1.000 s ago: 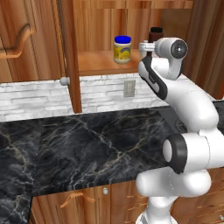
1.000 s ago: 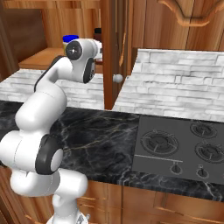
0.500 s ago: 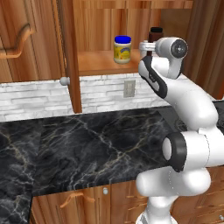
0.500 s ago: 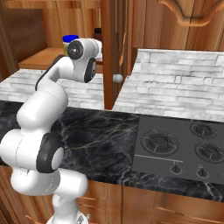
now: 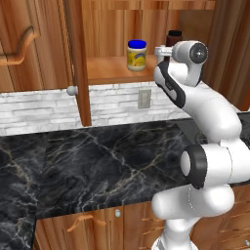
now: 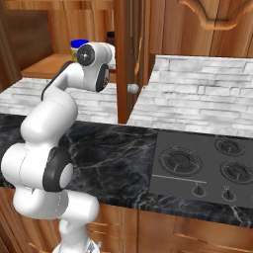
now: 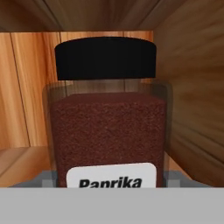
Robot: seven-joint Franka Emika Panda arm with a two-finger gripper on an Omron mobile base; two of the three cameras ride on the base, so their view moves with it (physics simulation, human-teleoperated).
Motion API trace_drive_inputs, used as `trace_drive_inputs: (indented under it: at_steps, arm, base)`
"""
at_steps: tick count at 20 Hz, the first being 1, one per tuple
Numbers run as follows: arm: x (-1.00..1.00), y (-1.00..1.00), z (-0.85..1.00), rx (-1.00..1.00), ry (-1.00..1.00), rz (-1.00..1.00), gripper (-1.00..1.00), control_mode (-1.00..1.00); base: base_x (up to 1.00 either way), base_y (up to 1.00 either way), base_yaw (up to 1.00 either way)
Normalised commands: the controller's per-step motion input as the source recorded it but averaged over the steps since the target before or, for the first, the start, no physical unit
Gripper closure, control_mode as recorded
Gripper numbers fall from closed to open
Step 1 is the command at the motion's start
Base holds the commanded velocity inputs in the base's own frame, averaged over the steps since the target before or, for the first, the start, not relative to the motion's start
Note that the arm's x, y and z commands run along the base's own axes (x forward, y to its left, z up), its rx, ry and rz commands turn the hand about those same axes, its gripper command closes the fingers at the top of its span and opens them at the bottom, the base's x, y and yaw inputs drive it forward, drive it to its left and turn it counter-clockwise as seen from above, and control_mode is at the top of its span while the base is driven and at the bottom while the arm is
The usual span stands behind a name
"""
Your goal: Collect the paprika, mayonnaise, and shaker from the cabinet and place them next to the stove.
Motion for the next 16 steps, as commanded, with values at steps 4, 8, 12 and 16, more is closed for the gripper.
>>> trace_drive_inputs:
  at_steps: [4,8,12,16]
  arm:
    - [0.00,0.00,0.00,0.00,0.00,0.00,1.00,-1.00]
    - [-0.22,0.00,0.00,0.00,-0.03,-0.01,1.00,-1.00]
    - [-0.39,0.00,0.00,0.00,-0.03,0.00,1.00,-1.00]
    - [-0.45,0.01,0.00,0.00,-0.03,0.00,1.00,-1.00]
  base:
    - [0.00,0.00,0.00]
    - [0.00,0.00,0.00]
    - [0.00,0.00,0.00]
    - [0.00,0.00,0.00]
